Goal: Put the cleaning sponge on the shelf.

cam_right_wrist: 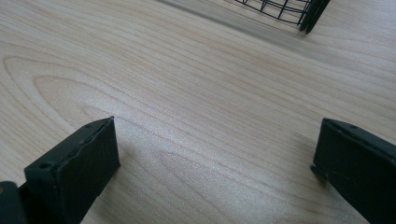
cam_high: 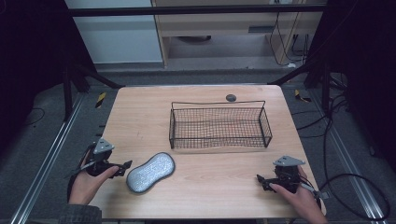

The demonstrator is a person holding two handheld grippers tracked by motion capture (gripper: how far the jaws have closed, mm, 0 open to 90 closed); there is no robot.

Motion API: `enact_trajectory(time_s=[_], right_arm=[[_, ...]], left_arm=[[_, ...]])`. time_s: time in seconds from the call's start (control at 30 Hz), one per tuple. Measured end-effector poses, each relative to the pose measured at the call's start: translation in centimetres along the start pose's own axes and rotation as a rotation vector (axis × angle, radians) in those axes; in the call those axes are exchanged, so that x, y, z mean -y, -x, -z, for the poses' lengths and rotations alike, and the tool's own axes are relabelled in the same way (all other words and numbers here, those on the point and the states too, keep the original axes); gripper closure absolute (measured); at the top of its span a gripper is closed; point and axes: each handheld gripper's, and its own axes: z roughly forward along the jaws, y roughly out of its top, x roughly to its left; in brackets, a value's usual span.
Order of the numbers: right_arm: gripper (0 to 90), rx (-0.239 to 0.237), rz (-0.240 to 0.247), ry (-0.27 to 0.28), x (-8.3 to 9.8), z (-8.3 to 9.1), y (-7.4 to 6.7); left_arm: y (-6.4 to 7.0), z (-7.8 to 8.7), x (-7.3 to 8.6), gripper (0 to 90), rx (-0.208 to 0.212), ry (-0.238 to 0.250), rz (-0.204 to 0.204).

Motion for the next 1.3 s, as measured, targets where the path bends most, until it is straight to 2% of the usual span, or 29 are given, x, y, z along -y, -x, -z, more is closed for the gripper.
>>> enact_trajectory(time_s=[0.17,0.4,0.47,0.53,0.67,0.77,0.9,1.03,1.13,1.3], right_arm=[[0.3,0.0,0.0,0.0,0.0,0.0,0.0],[0.3,0.0,-0.002,0.0,0.0,0.0,0.0],[0.3,0.0,0.0,0.0,0.0,0.0,0.0],[0.3,0.0,0.0,0.0,0.0,0.0,0.0],[0.3,0.0,0.0,0.0,0.0,0.0,0.0],[0.3,0.0,-0.002,0.0,0.0,0.0,0.0],[0.3,0.0,0.0,0.0,0.0,0.0,0.0],[0.3,0.0,-0.002,0.0,0.0,0.0,0.0],[0.3,0.002,-0.001,-0.001,0.0,0.0,0.0],[0.3,0.0,0.0,0.0,0.0,0.0,0.0]], left_arm=[[0.9,0.3,-0.7,4.2,0.016,-0.011,-0.049],[2.0,0.9,-1.4,4.4,0.017,-0.008,-0.089],[2.5,0.8,-1.7,4.4,0.031,-0.007,-0.096],[2.9,0.7,-1.8,4.4,0.045,-0.038,-0.105],[3.5,0.6,-2.1,4.4,0.063,-0.068,-0.117],[4.2,0.7,-2.5,3.7,0.079,-0.079,-0.135],[4.8,0.7,-2.9,3.1,0.074,-0.084,-0.158],[5.3,0.2,-3.0,3.0,0.068,-0.093,-0.158],[5.9,-0.6,-3.0,3.2,0.094,-0.117,-0.183],[6.5,-1.7,-3.1,3.6,0.106,-0.151,-0.201]])
